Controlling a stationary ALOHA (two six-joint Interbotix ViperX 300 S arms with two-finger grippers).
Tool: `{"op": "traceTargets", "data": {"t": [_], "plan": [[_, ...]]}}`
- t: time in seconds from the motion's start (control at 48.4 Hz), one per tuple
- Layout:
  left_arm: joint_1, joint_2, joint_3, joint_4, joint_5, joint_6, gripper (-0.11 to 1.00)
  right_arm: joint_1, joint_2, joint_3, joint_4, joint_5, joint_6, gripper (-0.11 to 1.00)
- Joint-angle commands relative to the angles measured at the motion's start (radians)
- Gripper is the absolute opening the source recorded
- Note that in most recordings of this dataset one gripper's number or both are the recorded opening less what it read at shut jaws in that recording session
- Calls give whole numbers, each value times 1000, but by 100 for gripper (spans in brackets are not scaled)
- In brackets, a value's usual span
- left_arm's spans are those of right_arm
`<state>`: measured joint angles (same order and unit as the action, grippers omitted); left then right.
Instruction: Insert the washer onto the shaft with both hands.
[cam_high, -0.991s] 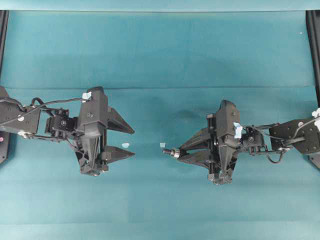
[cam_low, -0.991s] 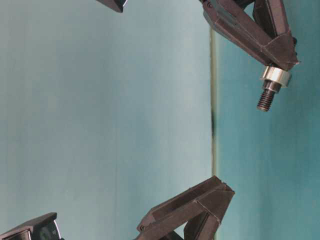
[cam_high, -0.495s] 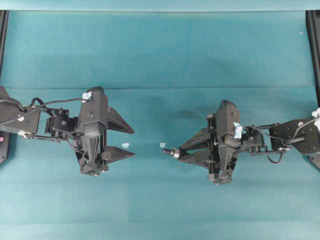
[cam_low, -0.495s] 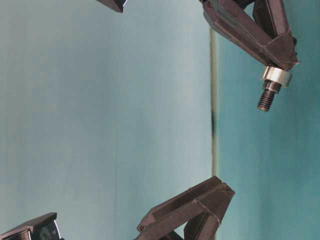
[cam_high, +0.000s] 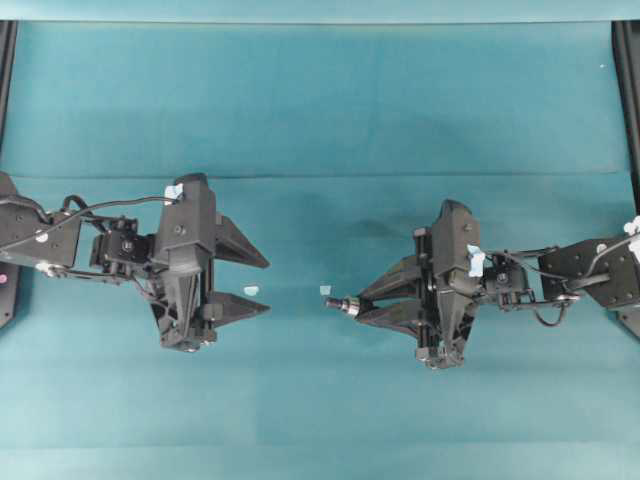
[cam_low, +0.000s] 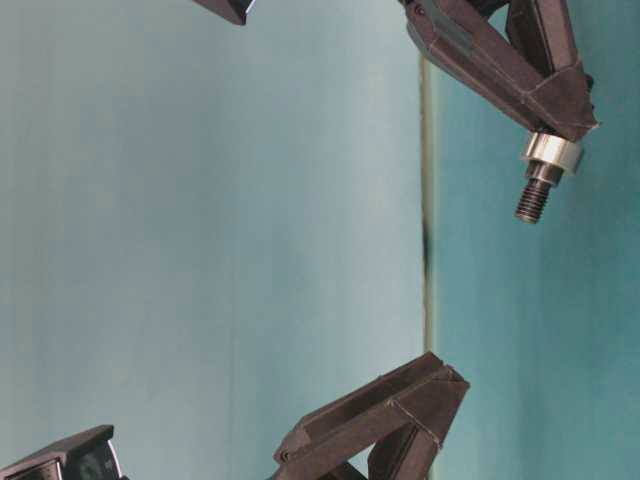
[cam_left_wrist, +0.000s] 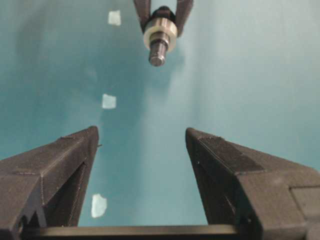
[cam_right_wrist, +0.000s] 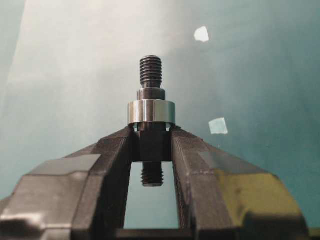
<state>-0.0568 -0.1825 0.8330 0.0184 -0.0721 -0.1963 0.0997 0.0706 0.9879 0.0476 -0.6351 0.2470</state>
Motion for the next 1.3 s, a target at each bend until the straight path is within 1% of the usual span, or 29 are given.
{"op": "traceTargets", "data": {"t": [0.0, 0.888, 1.094, 1.28], "plan": [[0, -8, -12, 2, -3, 2, 77, -2, -6, -12, 3, -5, 2, 0], [2, -8, -32, 2, -11, 6, 77, -2, -5, -14, 2, 12, 2, 0], [3, -8, -46, 3, -11, 41, 77, -2, -5, -15, 0, 14, 2, 0], [3, -8, -44, 3, -11, 44, 77, -2, -5, -15, 2, 14, 2, 0]]}}
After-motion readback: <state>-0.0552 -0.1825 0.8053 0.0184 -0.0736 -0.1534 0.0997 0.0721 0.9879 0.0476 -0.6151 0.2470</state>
